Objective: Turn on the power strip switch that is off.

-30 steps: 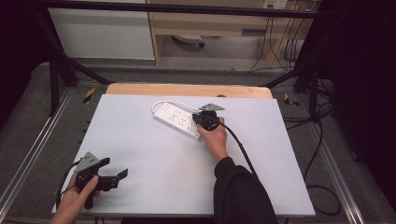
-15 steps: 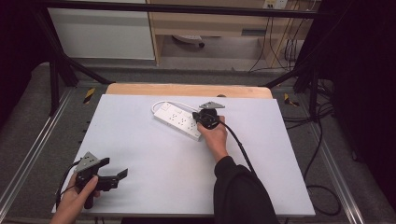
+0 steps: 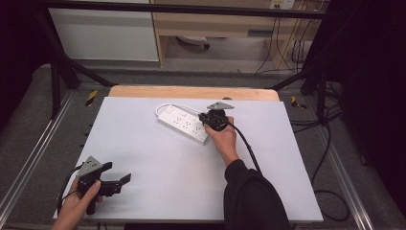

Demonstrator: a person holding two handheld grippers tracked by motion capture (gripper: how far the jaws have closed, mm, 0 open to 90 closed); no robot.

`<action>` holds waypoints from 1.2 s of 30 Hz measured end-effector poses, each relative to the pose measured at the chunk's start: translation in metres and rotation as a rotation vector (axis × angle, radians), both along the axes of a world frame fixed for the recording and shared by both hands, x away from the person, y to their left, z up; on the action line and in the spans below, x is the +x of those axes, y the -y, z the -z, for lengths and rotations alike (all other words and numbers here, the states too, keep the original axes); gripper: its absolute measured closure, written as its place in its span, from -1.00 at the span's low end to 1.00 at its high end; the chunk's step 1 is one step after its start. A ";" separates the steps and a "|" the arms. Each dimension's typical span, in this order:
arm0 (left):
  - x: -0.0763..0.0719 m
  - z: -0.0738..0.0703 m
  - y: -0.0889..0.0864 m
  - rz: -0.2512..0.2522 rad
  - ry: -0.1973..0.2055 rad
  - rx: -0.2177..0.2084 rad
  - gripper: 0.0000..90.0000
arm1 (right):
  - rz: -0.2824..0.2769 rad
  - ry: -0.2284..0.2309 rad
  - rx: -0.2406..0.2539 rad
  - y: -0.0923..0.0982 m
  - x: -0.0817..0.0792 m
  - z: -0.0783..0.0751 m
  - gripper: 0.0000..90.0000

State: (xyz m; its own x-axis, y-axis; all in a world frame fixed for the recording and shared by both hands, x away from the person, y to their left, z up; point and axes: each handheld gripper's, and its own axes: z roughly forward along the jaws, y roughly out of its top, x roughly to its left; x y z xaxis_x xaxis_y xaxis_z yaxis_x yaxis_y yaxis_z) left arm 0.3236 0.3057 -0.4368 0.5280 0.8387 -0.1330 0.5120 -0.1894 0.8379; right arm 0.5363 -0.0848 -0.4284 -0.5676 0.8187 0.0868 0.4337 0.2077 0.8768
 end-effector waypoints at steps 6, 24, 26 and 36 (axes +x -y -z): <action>0.000 0.000 0.000 0.004 0.004 0.002 -0.82 | 0.002 0.000 0.003 0.003 -0.002 -0.008 0.55; -0.001 0.001 0.004 0.030 0.007 0.044 -0.83 | 0.042 -0.064 -0.009 0.017 -0.003 -0.020 -0.44; -0.001 0.002 0.004 0.028 0.005 0.045 -0.83 | 0.052 -0.057 -0.021 0.019 -0.004 -0.022 -0.51; -0.001 0.002 0.004 0.018 -0.002 0.037 -0.83 | 0.040 -0.078 0.006 0.030 -0.009 -0.036 -0.87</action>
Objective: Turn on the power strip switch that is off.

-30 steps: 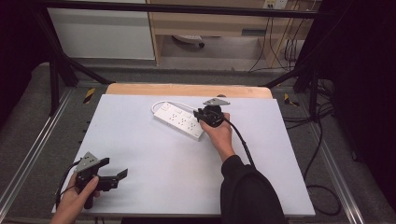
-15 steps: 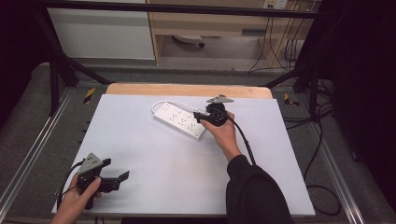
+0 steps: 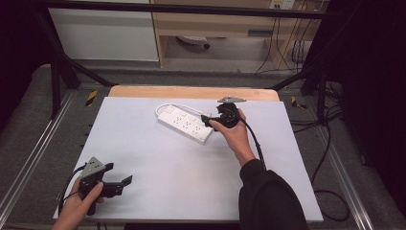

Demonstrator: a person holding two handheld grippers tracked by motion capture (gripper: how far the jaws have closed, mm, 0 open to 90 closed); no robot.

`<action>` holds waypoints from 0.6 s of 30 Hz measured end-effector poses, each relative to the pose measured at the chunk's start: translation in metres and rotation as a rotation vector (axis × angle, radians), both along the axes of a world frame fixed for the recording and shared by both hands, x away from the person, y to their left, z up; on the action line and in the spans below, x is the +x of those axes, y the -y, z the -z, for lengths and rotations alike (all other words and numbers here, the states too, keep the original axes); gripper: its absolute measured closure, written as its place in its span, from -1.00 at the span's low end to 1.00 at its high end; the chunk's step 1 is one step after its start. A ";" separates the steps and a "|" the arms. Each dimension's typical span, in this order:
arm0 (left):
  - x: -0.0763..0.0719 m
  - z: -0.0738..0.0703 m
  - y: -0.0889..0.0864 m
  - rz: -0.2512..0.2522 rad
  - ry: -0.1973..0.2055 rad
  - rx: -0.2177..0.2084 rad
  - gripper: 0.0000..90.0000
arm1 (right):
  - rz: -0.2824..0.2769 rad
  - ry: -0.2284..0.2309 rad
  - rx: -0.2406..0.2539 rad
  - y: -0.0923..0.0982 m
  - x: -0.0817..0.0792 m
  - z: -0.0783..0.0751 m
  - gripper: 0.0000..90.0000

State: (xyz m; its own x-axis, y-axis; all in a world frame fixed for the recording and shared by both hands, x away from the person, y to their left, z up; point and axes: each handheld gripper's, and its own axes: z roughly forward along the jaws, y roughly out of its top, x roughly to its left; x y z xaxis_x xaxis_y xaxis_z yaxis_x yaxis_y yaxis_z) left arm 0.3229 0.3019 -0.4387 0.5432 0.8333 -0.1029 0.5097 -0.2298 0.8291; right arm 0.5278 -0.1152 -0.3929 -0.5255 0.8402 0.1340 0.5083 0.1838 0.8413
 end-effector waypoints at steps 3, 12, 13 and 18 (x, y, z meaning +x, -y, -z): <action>0.000 0.000 0.000 -0.001 0.000 -0.001 -0.83 | -0.006 0.002 0.007 0.004 -0.002 -0.004 -0.87; 0.000 0.000 -0.001 -0.003 0.002 0.001 -0.83 | -0.030 0.010 0.024 0.015 -0.009 -0.015 -0.85; 0.000 0.000 -0.001 -0.004 0.002 0.000 -0.83 | -0.032 0.014 0.024 0.016 -0.010 -0.016 -0.86; 0.000 0.000 -0.001 -0.004 0.002 0.001 -0.83 | -0.031 0.026 0.028 0.023 -0.014 -0.022 -0.86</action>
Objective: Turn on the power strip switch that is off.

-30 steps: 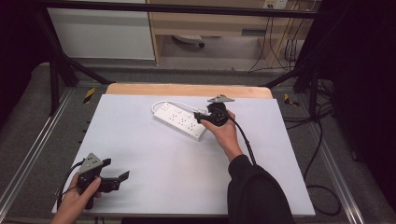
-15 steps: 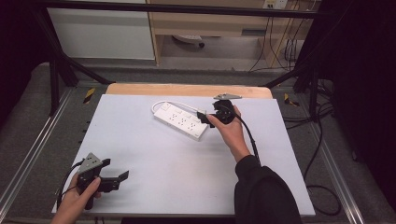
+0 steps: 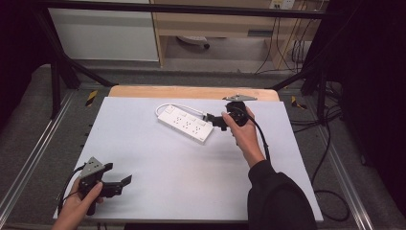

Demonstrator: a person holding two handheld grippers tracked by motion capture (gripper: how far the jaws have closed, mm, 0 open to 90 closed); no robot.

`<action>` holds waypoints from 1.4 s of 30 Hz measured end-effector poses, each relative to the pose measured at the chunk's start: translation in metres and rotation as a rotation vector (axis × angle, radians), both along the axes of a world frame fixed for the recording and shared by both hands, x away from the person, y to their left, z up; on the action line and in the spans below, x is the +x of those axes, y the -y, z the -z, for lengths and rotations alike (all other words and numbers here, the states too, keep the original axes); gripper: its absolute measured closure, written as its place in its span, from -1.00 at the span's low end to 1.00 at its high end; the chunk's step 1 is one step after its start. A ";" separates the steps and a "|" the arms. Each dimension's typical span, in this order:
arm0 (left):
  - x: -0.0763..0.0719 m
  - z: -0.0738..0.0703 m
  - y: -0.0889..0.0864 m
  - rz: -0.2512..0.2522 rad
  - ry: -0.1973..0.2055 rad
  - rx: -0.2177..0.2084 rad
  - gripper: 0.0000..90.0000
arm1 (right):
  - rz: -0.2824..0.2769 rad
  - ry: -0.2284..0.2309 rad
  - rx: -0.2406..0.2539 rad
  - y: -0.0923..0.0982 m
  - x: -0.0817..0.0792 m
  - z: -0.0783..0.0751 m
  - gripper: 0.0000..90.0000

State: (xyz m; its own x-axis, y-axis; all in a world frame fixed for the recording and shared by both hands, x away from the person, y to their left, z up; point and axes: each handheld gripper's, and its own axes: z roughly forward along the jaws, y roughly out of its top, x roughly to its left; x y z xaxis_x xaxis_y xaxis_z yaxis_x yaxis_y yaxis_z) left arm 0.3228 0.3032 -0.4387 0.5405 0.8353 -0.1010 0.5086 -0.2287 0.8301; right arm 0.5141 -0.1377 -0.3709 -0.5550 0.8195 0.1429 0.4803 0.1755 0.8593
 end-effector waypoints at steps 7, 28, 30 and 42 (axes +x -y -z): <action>0.000 0.000 0.000 -0.001 -0.001 0.001 -0.83 | 0.008 0.010 0.006 0.008 -0.001 -0.004 -0.86; 0.000 0.000 -0.002 -0.010 -0.002 0.000 -0.83 | 0.009 0.046 0.013 0.042 -0.023 -0.022 -0.91; 0.000 0.000 -0.002 -0.013 -0.003 0.000 -0.83 | 0.011 0.049 0.017 0.046 -0.027 -0.024 -0.91; 0.000 0.000 -0.004 -0.028 0.000 -0.008 -0.83 | 0.018 0.096 -0.006 0.066 -0.056 -0.030 -0.93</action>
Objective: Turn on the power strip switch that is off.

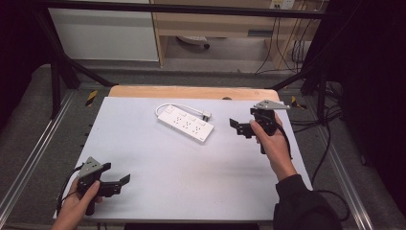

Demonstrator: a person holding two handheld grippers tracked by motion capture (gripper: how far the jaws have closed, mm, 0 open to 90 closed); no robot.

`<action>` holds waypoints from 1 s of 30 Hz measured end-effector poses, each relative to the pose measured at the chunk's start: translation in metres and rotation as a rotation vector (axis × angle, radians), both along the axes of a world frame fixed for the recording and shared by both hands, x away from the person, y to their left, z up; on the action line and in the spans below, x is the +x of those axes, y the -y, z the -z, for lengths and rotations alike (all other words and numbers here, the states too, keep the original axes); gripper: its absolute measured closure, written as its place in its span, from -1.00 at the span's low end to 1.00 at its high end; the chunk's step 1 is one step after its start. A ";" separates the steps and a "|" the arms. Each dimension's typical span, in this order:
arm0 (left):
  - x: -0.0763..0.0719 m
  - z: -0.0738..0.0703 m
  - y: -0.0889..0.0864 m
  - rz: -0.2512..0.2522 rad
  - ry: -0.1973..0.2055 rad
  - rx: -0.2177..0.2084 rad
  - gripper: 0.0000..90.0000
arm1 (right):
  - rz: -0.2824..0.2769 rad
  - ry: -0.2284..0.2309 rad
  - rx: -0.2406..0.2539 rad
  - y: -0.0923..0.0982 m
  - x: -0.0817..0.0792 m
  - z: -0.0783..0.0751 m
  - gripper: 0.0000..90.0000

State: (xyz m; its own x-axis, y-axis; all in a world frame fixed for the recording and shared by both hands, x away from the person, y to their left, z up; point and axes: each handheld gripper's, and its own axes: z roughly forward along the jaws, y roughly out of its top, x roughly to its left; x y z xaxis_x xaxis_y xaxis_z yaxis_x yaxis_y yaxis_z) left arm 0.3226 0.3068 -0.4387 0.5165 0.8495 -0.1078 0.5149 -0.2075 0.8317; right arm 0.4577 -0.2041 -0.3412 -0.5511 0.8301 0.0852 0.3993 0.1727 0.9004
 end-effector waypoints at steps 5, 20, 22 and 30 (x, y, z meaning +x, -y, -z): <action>0.000 0.000 -0.001 -0.008 0.000 -0.001 -0.83 | 0.005 0.009 0.001 0.010 -0.012 0.003 -0.93; -0.001 0.000 -0.003 -0.020 -0.001 -0.001 -0.83 | 0.056 0.054 0.019 0.045 -0.050 0.031 -0.92; -0.001 0.000 -0.003 -0.022 -0.001 -0.003 -0.83 | 0.064 0.054 0.021 0.049 -0.054 0.035 -0.92; -0.001 0.000 -0.004 -0.032 0.000 -0.010 -0.83 | 0.077 0.051 0.036 0.056 -0.067 0.052 -0.91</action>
State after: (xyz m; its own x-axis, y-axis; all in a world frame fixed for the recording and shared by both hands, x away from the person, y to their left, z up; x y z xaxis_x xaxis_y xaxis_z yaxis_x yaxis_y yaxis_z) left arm 0.3221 0.3105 -0.4384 0.4888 0.8645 -0.1167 0.5214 -0.1822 0.8336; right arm 0.3907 -0.2600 -0.3930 -0.4904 0.8669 0.0893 0.3634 0.1102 0.9251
